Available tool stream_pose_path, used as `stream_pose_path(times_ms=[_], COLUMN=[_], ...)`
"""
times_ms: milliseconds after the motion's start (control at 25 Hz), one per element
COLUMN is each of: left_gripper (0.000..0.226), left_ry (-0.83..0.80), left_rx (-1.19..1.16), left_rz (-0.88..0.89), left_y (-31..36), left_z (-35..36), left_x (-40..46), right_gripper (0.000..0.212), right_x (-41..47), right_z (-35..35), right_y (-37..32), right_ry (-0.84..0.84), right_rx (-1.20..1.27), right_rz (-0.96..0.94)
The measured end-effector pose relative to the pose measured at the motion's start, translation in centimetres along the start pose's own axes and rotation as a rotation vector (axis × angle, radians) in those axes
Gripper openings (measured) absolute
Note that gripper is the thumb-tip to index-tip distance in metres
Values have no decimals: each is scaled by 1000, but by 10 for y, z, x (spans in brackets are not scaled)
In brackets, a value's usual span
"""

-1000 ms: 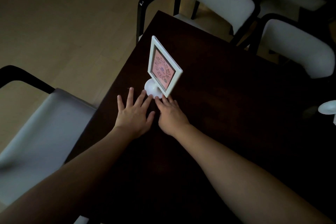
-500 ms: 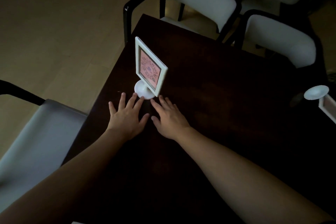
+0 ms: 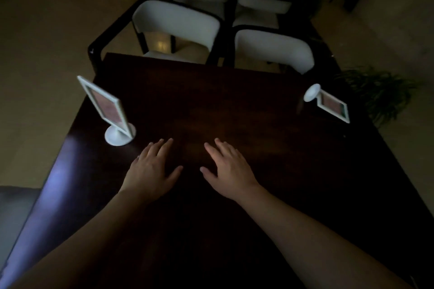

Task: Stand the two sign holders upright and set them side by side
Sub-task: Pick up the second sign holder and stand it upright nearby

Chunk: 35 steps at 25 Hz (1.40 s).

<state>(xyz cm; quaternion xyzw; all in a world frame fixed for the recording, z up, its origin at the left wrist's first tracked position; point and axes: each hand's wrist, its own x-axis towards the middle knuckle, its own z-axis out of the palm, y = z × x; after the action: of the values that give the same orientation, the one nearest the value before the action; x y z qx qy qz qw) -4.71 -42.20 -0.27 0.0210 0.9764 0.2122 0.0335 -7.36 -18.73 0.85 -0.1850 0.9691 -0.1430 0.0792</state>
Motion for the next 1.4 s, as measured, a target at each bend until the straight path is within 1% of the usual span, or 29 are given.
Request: stream_pose_path(times_ms=[120, 280, 440, 640, 760, 920, 1240, 1400], left_gripper=[87, 89, 91, 91, 91, 90, 90, 89], left_ry=[-33, -65, -107, -111, -128, -131, -221, -272], left_rx=[-23, -27, -59, -89, -107, -134, -114, -101], left_rz=[49, 67, 101, 118, 153, 151, 91, 71], left_y=[72, 168, 264, 335, 352, 362, 383, 388], left_z=[9, 30, 60, 88, 101, 122, 163, 185], left_x=[-12, -36, -62, -72, -63, -20, 79, 98], right_gripper=[71, 71, 73, 79, 84, 88, 94, 99], right_x=[-55, -125, -194, -229, -224, -190, -114, -75], right_z=[-23, -59, -99, -131, -144, -160, -170, -171], right_y=[49, 113, 186, 264, 304, 353, 436, 471], right_ry=[91, 178, 257, 246, 199, 140, 27, 7], right_rx=[13, 112, 112, 61, 53, 35, -5, 18], right_rz=[95, 215, 265, 347, 396, 435, 455, 458])
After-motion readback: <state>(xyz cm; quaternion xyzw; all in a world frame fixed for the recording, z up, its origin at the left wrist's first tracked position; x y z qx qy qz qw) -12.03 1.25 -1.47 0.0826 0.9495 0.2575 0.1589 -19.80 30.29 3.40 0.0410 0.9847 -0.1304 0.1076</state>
